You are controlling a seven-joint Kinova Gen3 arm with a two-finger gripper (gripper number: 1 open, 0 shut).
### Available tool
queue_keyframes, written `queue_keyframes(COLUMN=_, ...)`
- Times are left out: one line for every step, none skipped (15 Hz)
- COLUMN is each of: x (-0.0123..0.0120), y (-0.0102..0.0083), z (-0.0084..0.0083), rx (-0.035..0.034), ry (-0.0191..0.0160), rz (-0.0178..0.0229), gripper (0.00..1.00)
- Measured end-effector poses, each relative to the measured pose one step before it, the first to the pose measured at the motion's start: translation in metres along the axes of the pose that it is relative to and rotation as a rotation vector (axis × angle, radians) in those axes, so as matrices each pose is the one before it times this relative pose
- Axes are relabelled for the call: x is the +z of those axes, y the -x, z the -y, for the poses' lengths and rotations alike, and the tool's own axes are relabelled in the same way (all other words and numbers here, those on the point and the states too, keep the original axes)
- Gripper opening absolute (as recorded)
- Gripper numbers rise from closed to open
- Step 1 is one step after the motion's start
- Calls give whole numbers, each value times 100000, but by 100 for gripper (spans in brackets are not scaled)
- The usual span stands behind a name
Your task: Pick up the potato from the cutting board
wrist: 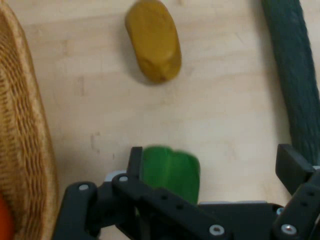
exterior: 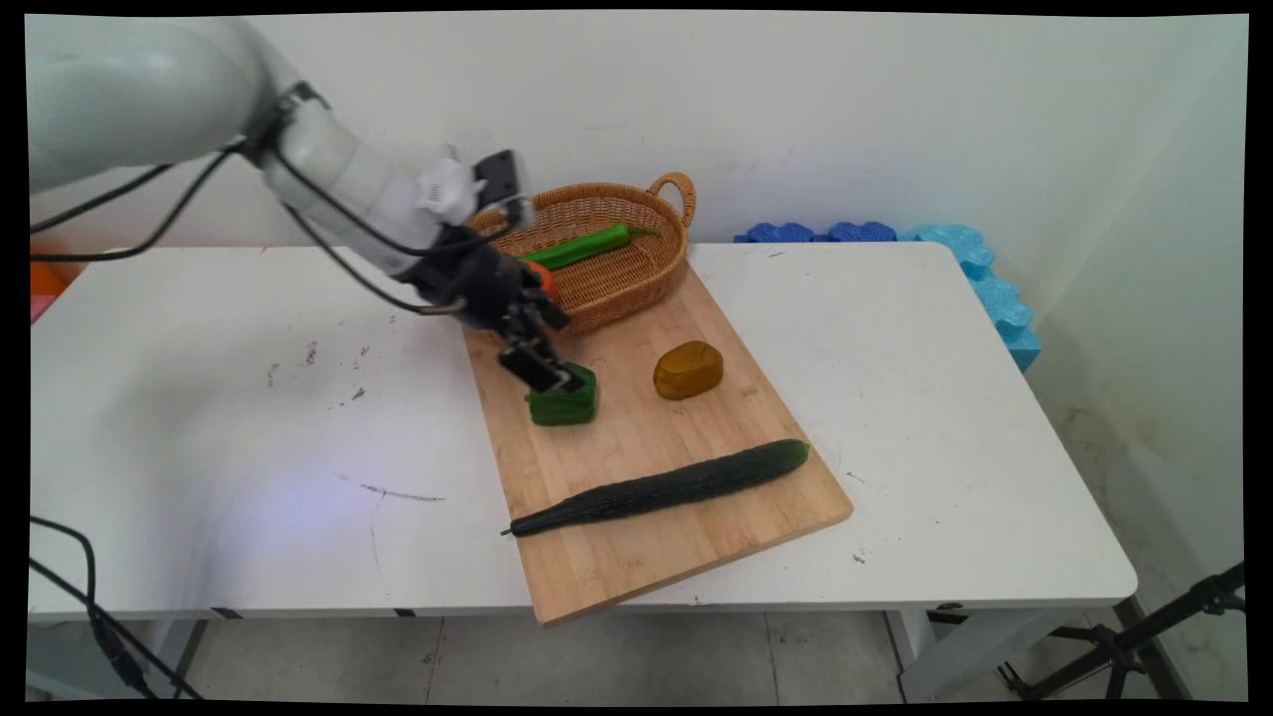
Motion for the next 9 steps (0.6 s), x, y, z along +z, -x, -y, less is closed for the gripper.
queue_keyframes(x=998, y=-783, z=-88, rx=-1572, ry=-1010, rz=-285, gripper=100)
queue_keyframes(x=842, y=-603, z=-85, rx=-1149, ry=-849, rz=-216, gripper=100)
queue_keyframes(x=968, y=-630, z=-85, rx=-1165, ry=-983, rz=-242, gripper=100)
queue_keyframes(x=915, y=-552, z=-76, rx=-1089, ry=-982, rz=-211, gripper=100)
queue_keyframes(x=751, y=-449, z=-56, rx=-788, ry=-800, rz=-172, gripper=100)
queue_keyframes(x=844, y=-462, z=-53, rx=-894, ry=-885, rz=-159, gripper=100)
queue_keyframes(x=784, y=-405, z=-50, rx=-774, ry=-826, rz=-146, gripper=100)
queue_keyframes(x=644, y=-320, z=-38, rx=-585, ry=-636, rz=-82, gripper=100)
queue_keyframes(x=413, y=-177, z=-27, rx=-392, ry=-387, rz=-23, gripper=100)
